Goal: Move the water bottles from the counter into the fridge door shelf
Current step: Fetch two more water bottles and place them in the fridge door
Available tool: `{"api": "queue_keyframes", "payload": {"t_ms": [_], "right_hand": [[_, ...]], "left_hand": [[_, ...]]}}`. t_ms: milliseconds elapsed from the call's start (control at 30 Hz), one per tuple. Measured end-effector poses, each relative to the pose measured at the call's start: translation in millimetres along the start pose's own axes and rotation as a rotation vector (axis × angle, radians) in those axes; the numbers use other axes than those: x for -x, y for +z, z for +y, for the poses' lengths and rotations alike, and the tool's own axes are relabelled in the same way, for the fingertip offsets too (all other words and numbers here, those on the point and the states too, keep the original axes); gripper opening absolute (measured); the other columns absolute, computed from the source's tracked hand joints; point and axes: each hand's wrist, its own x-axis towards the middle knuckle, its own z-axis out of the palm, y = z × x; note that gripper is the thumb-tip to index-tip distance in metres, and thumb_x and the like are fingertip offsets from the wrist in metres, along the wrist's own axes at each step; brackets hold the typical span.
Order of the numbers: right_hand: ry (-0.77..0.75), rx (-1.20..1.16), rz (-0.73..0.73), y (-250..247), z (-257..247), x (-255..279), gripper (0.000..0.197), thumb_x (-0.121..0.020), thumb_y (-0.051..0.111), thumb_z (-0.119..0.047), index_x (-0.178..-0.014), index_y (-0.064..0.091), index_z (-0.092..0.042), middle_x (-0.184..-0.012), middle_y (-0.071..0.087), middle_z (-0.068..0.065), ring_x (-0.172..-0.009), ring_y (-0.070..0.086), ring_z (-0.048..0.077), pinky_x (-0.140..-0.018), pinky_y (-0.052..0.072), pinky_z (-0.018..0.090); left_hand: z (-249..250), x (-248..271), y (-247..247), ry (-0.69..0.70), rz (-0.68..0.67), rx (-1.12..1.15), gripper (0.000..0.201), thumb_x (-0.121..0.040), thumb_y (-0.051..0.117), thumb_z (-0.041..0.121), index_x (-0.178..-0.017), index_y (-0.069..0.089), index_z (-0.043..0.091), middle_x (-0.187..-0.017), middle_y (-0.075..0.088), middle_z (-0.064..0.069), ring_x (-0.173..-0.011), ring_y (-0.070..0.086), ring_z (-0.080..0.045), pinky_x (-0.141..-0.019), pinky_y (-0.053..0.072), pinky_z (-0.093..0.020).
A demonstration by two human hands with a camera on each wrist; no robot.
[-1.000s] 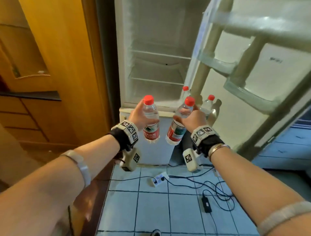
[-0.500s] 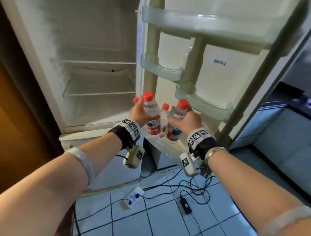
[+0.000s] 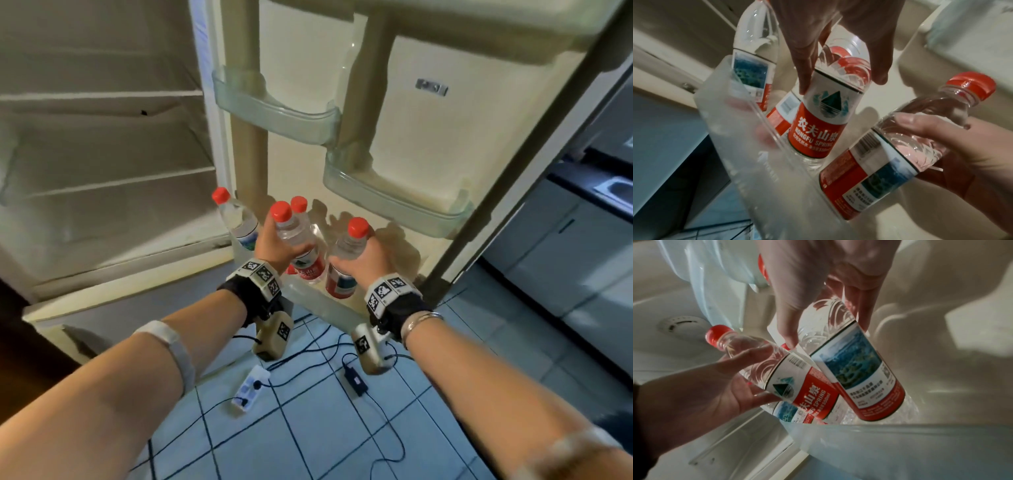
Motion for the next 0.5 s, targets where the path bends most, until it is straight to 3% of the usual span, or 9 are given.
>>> {"api": "queue_keyframes", "payload": {"t_ms": [100, 167, 233, 333, 433, 500], "right_hand": [[0.024, 0.059, 0.01, 9, 6, -8, 0.056, -0.065, 0.081, -0.036, -0.109, 0.056, -0.012, -0.106, 0.066, 0.002, -0.097, 0.062, 0.02, -0.089, 0.05, 0.035], [0.044, 0.125, 0.031, 13, 9, -12, 0.06, -0.061, 0.081, -0.045, -0.107, 0.056, -0.015, -0.106, 0.067, 0.003, -0.097, 0.064, 0.023, -0.088, 0.052, 0.039], [0.055, 0.136, 0.051, 16, 11, -15, 0.059, -0.063, 0.081, -0.042, -0.107, 0.056, -0.014, -0.107, 0.067, 0.006, -0.098, 0.064, 0.025, -0.087, 0.052, 0.036], [0.058, 0.124, 0.067, 18, 15, -16, 0.057, -0.066, 0.081, -0.037, -0.11, 0.054, -0.012, -0.111, 0.067, 0.008, -0.1, 0.065, 0.027, -0.087, 0.051, 0.034], [0.058, 0.112, 0.09, 18, 17, -15, 0.059, -0.068, 0.08, -0.036, -0.114, 0.051, -0.012, -0.115, 0.065, 0.008, -0.104, 0.063, 0.027, -0.089, 0.048, 0.032], [0.067, 0.097, 0.093, 18, 16, -15, 0.062, -0.068, 0.08, -0.036, -0.117, 0.05, -0.012, -0.117, 0.064, 0.009, -0.106, 0.062, 0.027, -0.092, 0.048, 0.034]], "left_hand": [[-18, -3, 0, -0.037, 0.007, 0.009, 0.068, -0.062, 0.082, 0.011, -0.119, 0.044, 0.013, -0.118, 0.059, -0.007, -0.111, 0.057, -0.024, -0.1, 0.046, -0.045], [-26, -6, 0, -0.059, 0.026, 0.036, 0.063, -0.065, 0.081, 0.012, -0.117, 0.044, 0.013, -0.117, 0.058, -0.006, -0.109, 0.056, -0.021, -0.1, 0.045, -0.041], [-29, -8, -1, -0.07, 0.043, 0.038, 0.06, -0.068, 0.079, 0.014, -0.116, 0.043, 0.014, -0.116, 0.057, -0.005, -0.107, 0.053, -0.018, -0.097, 0.044, -0.035], [-33, -17, -4, -0.101, 0.032, 0.033, 0.064, -0.07, 0.078, 0.024, -0.122, 0.044, 0.013, -0.122, 0.057, -0.008, -0.111, 0.056, -0.024, -0.101, 0.044, -0.043], [-34, -26, -10, -0.112, 0.031, -0.062, 0.063, -0.074, 0.074, 0.028, -0.125, 0.043, 0.008, -0.12, 0.056, -0.003, -0.111, 0.053, -0.02, -0.099, 0.039, -0.028], [-37, -28, -14, -0.109, 0.05, -0.087, 0.065, -0.073, 0.075, 0.03, -0.125, 0.043, 0.007, -0.123, 0.057, -0.008, -0.115, 0.054, -0.024, -0.097, 0.04, -0.031]]}}
